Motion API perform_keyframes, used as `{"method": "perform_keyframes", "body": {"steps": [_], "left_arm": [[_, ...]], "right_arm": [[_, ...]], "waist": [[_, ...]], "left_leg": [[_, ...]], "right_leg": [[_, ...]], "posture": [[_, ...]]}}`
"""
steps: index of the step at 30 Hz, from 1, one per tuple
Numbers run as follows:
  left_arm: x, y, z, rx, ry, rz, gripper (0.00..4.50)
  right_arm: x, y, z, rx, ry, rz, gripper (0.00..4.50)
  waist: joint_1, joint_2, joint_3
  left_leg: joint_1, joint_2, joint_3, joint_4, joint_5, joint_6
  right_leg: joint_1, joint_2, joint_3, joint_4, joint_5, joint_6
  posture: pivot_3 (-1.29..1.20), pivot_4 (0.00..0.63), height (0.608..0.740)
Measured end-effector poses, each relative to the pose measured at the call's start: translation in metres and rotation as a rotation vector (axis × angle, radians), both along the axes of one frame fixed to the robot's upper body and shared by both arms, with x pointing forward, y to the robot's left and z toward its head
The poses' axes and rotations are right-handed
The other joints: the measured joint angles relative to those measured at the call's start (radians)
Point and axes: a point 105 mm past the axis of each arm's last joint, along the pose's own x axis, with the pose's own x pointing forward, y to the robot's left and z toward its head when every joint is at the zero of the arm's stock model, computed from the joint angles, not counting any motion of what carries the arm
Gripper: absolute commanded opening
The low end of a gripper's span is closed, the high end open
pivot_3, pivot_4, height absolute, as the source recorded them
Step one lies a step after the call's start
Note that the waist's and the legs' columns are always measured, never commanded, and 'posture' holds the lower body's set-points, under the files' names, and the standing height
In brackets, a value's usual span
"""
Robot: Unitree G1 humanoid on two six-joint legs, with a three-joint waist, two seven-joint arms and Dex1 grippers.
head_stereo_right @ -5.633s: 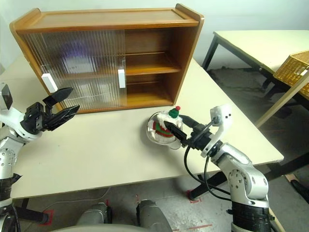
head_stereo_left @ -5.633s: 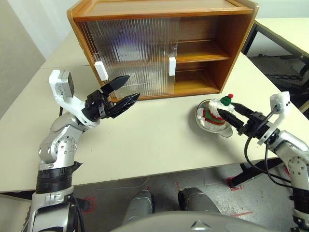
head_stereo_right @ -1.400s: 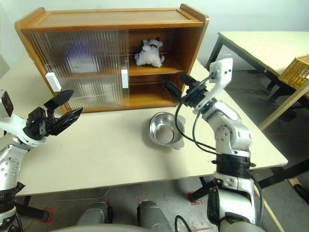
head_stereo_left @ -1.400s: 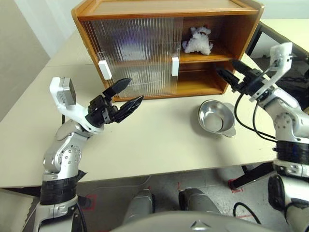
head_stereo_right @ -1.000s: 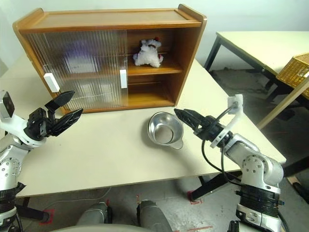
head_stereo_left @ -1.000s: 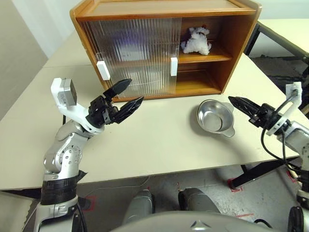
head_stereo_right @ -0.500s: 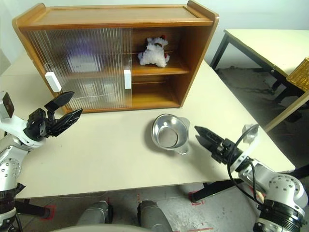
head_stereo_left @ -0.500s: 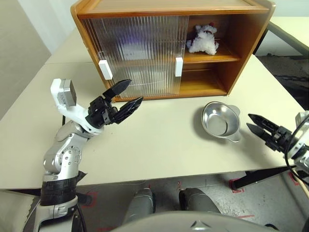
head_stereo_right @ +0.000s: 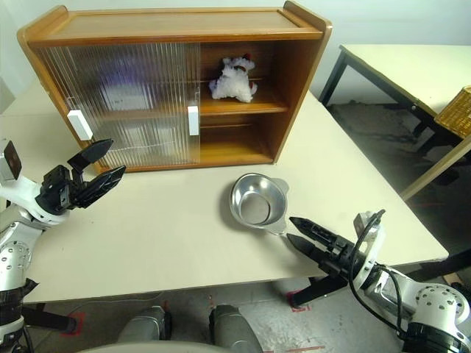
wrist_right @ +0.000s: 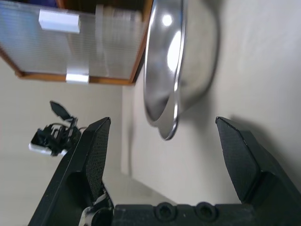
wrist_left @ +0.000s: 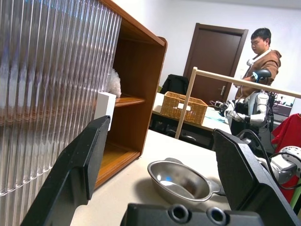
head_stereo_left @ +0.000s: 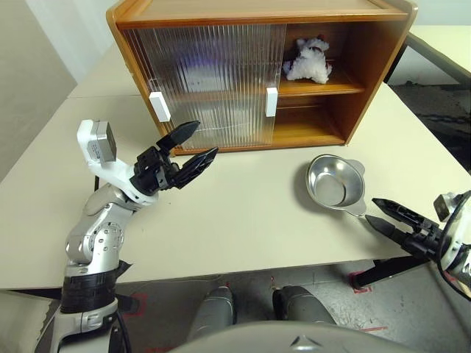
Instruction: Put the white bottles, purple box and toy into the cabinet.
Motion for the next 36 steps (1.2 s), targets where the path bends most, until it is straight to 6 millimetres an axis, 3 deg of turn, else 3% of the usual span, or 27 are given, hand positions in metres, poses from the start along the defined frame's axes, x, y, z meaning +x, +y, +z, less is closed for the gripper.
{"method": "perform_keyframes", "body": {"steps": [9,16,20,29,36], "left_arm": [[0.000,0.001,0.000,0.005,0.002,0.002,4.50],[-0.001,0.002,-0.002,0.016,0.008,0.008,4.50],[-0.001,0.003,-0.001,0.021,0.008,0.013,4.50],[-0.001,0.005,0.000,0.026,0.007,0.018,4.50],[-0.001,0.005,0.000,0.026,0.006,0.017,4.50]], "right_arm": [[0.008,0.022,0.000,0.048,-0.010,0.057,4.48],[0.012,0.026,0.001,0.049,-0.017,0.067,4.48],[0.015,0.027,0.001,0.051,-0.019,0.065,3.53],[0.021,0.023,0.000,0.031,-0.029,0.035,0.11],[0.022,0.022,0.000,0.022,-0.032,0.027,0.03]], "waist": [[0.001,0.000,0.000],[0.003,0.000,0.000],[0.004,0.000,0.000],[0.004,0.000,0.000],[0.004,0.000,0.000]], "left_leg": [[0.000,0.000,0.000,0.000,0.000,0.000],[0.000,0.000,0.000,0.000,0.000,0.000],[0.000,0.000,0.000,0.000,0.000,0.000],[0.000,0.000,0.000,-0.001,0.000,0.000],[0.000,0.000,0.000,-0.002,0.000,0.000]], "right_leg": [[0.000,0.000,0.000,0.000,0.000,0.000],[0.000,0.000,0.000,0.000,0.000,0.000],[0.000,0.000,0.000,0.000,0.000,0.000],[-0.001,0.000,0.000,0.000,0.000,-0.001],[-0.001,0.000,0.000,0.000,-0.001,-0.001]], "posture": [[-0.04,0.084,0.740],[-0.03,0.084,0.740],[-0.03,0.084,0.740],[-0.04,0.086,0.740],[-0.04,0.085,0.740]]}}
